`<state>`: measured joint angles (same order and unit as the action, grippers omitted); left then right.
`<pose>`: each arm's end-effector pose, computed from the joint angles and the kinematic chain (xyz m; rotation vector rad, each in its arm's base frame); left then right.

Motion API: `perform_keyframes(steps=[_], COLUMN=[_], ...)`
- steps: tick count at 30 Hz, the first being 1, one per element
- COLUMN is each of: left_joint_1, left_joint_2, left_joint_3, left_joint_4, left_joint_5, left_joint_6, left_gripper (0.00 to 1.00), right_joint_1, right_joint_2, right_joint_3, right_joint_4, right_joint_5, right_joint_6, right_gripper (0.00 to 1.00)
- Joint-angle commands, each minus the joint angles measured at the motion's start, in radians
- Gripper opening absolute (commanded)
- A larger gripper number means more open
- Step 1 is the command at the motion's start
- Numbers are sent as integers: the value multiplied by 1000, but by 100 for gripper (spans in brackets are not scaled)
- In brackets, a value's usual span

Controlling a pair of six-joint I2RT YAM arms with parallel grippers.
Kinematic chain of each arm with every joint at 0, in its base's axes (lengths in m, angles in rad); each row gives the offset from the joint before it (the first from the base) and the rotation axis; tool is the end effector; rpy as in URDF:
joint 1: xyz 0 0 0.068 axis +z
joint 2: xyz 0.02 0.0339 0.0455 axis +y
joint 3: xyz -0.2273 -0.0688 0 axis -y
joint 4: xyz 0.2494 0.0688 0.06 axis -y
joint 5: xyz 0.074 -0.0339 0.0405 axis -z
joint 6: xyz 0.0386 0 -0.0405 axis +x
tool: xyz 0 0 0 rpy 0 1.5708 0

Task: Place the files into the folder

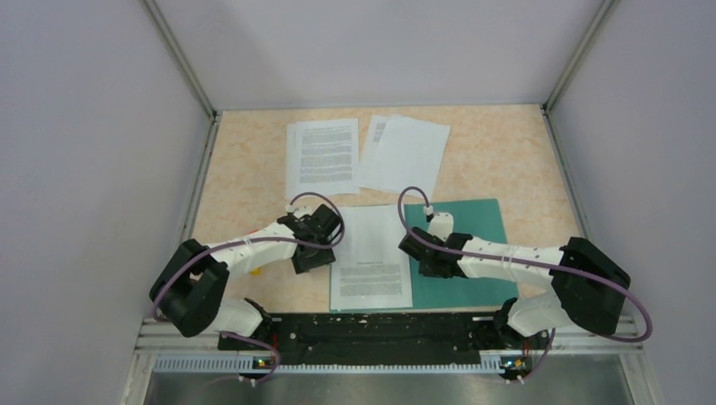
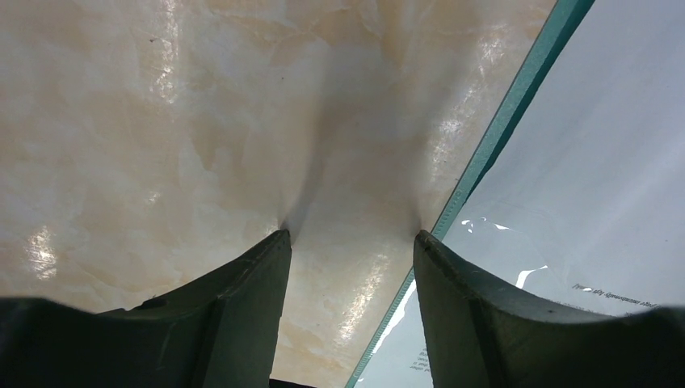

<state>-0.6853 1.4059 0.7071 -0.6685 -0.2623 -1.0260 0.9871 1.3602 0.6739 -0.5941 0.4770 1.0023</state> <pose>0.1881 -0.1408 0.1142 -0.5139 2.7641 0.0265 0.1440 0.1859 0.1204 0.1117 2.5868 -0.0254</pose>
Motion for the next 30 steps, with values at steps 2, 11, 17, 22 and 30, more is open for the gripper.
perform_keyframes(steps=[2, 11, 17, 22, 30], left_joint_1=[13, 0, 0, 0, 0], left_joint_2=[106, -31, -91, -72, 43], left_joint_3=[-54, 36, 99, 124, 102], left_joint_4=[61, 49, 31, 36, 36], left_joint_5=[-10, -3, 15, 26, -22], left_joint_6=[0, 97, 117, 120, 146], left_gripper=[63, 70, 74, 74, 81], right_joint_1=[-12, -17, -17, -17, -19], right_joint_2=[26, 25, 22, 33, 91], right_joint_3=[-59, -52, -30, 5, 42], right_joint_4=[-90, 34, 161, 239, 231], right_joint_5=[-24, -76, -134, -184, -187], right_joint_6=[-28, -119, -210, -268, -248], right_gripper=[0, 0, 0, 0, 0])
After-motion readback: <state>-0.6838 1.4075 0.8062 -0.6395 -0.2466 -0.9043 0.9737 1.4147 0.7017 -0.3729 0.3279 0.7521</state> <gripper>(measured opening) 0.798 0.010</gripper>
